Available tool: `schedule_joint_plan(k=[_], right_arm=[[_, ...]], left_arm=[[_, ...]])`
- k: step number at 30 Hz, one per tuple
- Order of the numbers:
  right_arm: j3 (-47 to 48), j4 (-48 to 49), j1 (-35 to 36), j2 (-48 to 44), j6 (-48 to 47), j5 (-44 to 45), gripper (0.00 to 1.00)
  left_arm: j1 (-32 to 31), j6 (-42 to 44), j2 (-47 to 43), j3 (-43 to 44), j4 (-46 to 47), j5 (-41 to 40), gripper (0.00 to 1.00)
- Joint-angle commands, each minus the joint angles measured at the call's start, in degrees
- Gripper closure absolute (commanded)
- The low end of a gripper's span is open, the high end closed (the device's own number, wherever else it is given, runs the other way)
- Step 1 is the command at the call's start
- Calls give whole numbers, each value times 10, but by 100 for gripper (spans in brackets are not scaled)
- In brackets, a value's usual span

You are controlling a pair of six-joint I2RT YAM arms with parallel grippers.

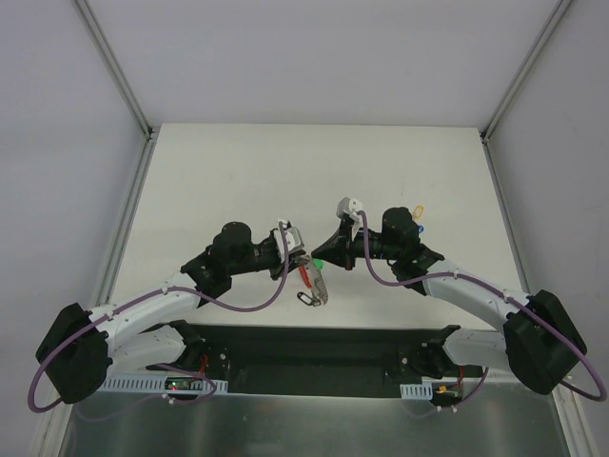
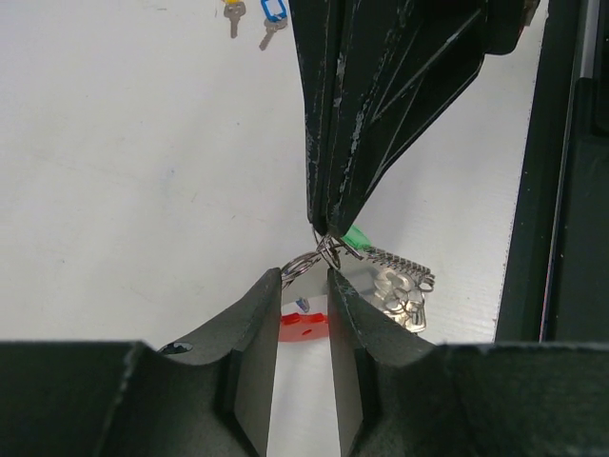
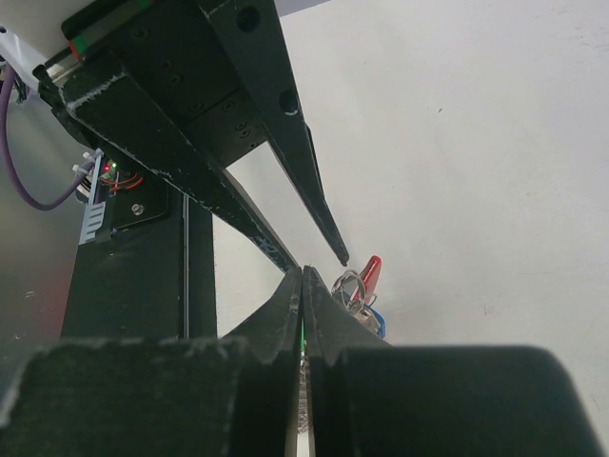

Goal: Put the keys on the keyring

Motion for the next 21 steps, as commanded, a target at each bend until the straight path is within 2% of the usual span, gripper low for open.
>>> schedule_joint_plan(k=[1,13,21], right_arm=[[22,22,5,-21,-12,-7,99],[20,22,6,-23,-11,-3,99],[20,22,7,-25,-11,-2,99]], left_arm=[[-5,-10,-13,-5,46,19,74],[-10,-18,-5,-8,47,54,67],[-12,-31,-22,-27,46,30,65]])
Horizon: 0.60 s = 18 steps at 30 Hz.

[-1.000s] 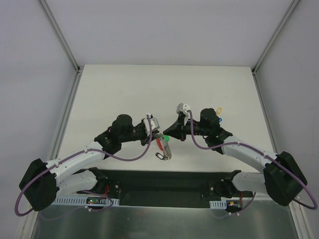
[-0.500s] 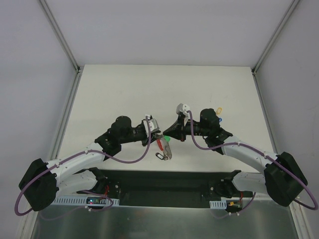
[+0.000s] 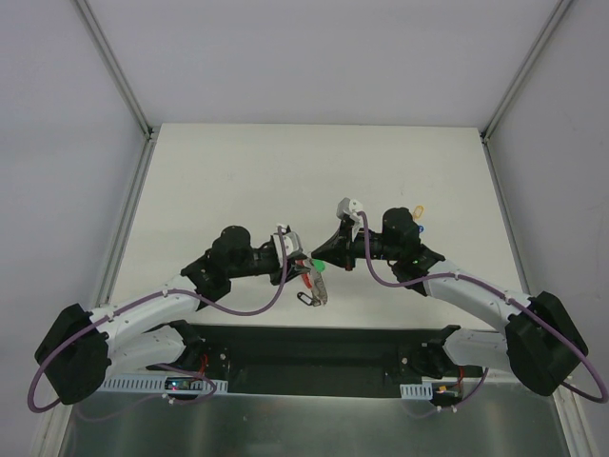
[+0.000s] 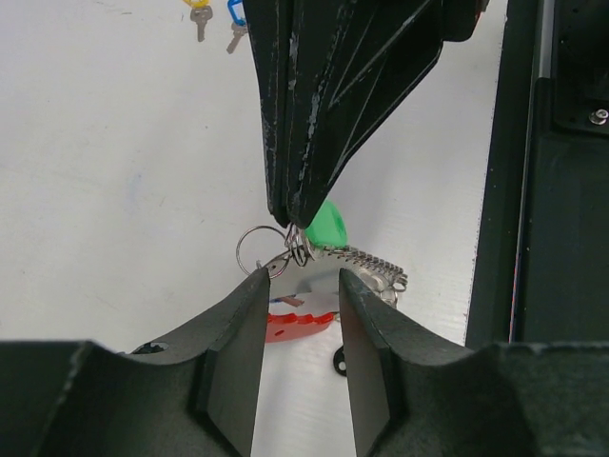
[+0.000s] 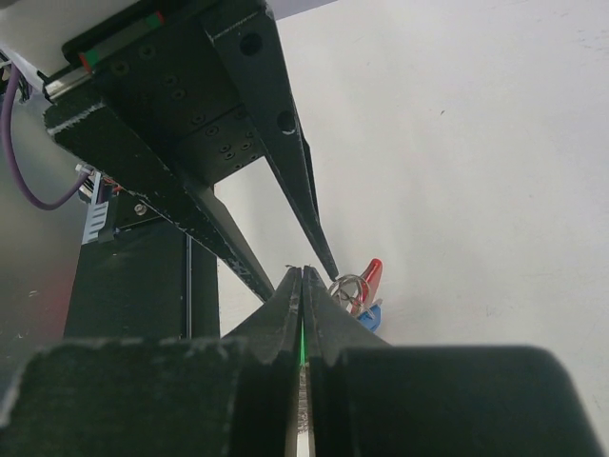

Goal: Put the keys on the keyring

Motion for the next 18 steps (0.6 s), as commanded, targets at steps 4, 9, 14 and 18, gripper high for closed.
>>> schedule_joint_plan(k=[4,9,14,18], right_arm=[[20,26,6,-20,-11,-4,99],[19,26,6,-22,-12,-5,99],[20,26,5,-22,-11,-7,99],[19,26,6,-24,-11,-8,99]], left_arm=[[-10,-15,-13,-6,21,-12,69],[-13,-17,-9,-3,27,-35,82],[-16,-19,-2,-3,39,-44,82],[-17,-21,2,-3,43,-50,82]])
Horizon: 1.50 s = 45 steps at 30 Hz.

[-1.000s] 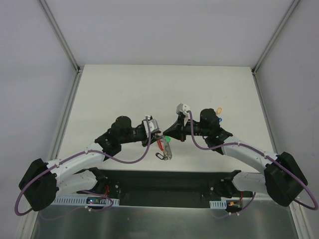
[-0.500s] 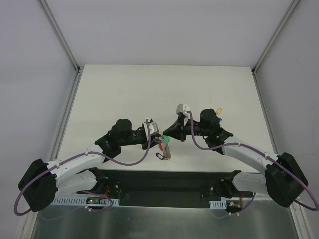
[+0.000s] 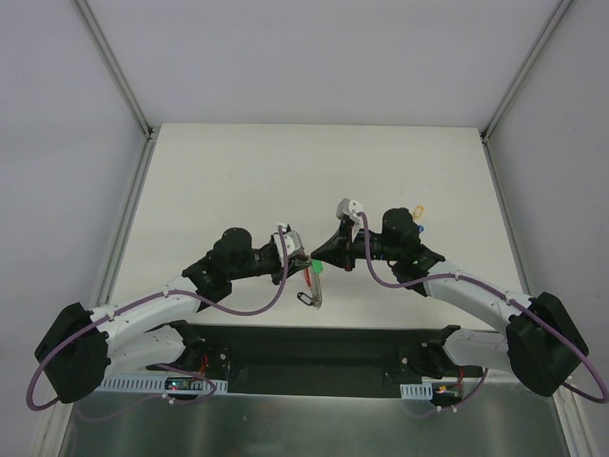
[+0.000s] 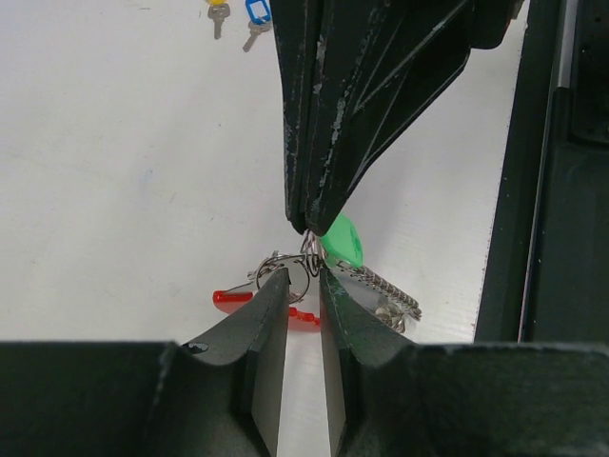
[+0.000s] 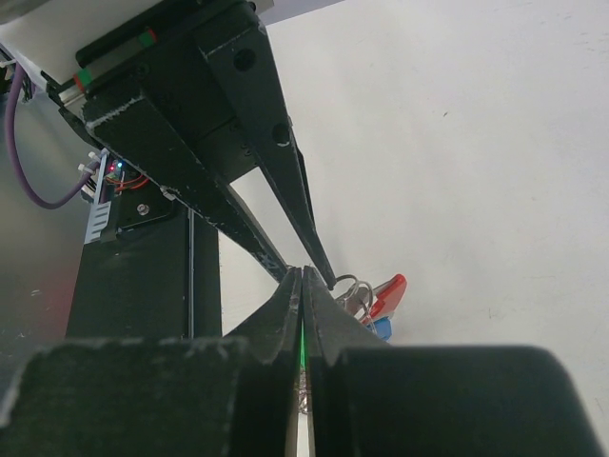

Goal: Put the keys on the keyring

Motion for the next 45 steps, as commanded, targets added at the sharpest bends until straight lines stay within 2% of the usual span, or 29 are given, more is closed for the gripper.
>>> schedule_joint_plan(k=[1,20,23,24,26,32,38,45], right_arm=[[19,26,3,-22,-11,-8,99],[24,26,6,-18,-11,-14,99],[24,26,6,-15,-11,-14,99],[25,25,5,-13,-11,-12,99],[25,24,5,-12,-13,-7,99],[17,-12,-6,-33,-33,29,99],[15,-88,-30,-61,-58,77,99],[28,-146,-48,-47,-69,77,99]], left_arm=[[-6,-9,3,4,35,-16,82],[-7,-14,16,8,66,6,81],[-7,-14,17,9,67,11,87],[-7,-14,17,9,67,10,97],[-7,-14,15,8,67,13,100],[-7,-16,-2,-5,62,0,100],[-7,-16,-32,-20,55,-28,100],[-8,-14,-51,-27,54,-49,100]])
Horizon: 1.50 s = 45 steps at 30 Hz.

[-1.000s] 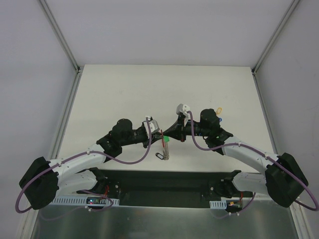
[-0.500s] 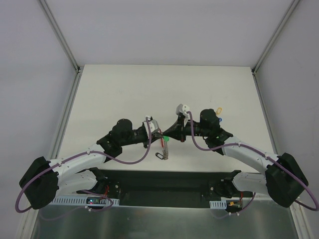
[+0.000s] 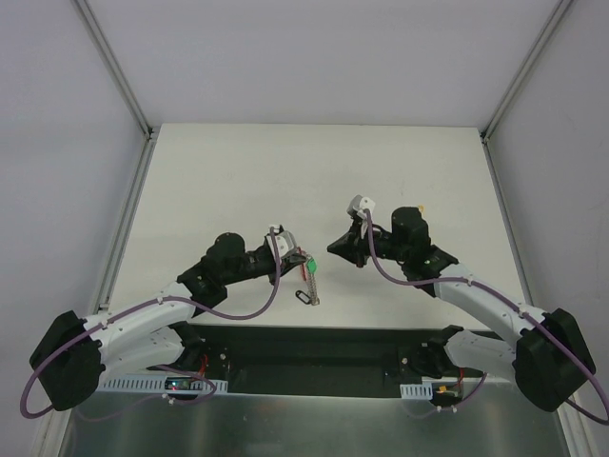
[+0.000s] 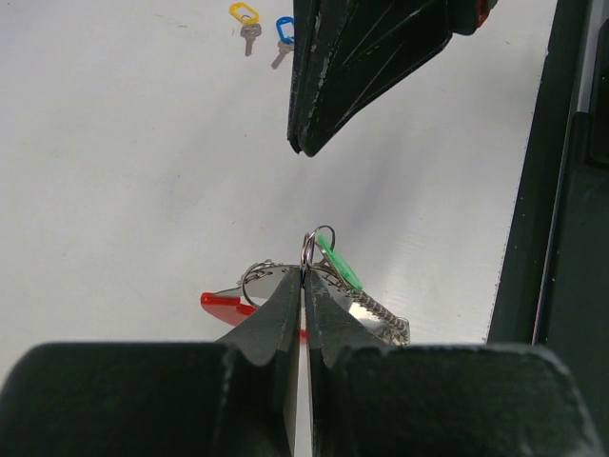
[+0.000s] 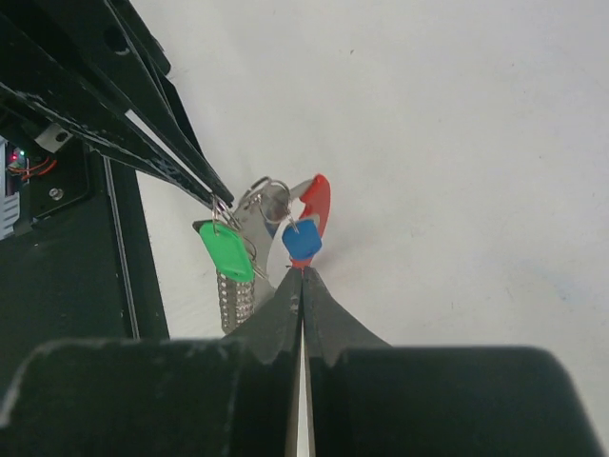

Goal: Put the keys on the keyring

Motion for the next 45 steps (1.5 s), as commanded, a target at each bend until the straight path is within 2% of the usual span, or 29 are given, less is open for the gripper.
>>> schedule_joint_plan(k=[1,5,8,16,25,28,40,43,45], right_arm=[[33,-31,-8,8,-13,-15,99],[32,13,-7,12,20,-45,75],[39,20,4,11,30,-49,67],[77,2,40,48,39,-46,65],[113,-38,60,83,30,-24,70],[118,-46,62,91,28,-22,77],[130,-63,67,106,20,-17,89],[131,-66,68,107,18,-13,99],[130,-67,68,104,16,-8,99]], left_arm=[[-4,0,-16,0,23,-16,100],[-4,-1,-12,4,18,-17,100],[-5,-1,-11,7,11,-23,100],[-5,-2,-11,13,5,-36,100],[-5,-4,-10,14,1,-42,100],[-5,-4,-10,16,1,-44,100],[-5,-3,-9,18,0,-45,100],[-4,-3,-8,18,0,-45,100],[-5,-4,-11,17,0,-49,100]])
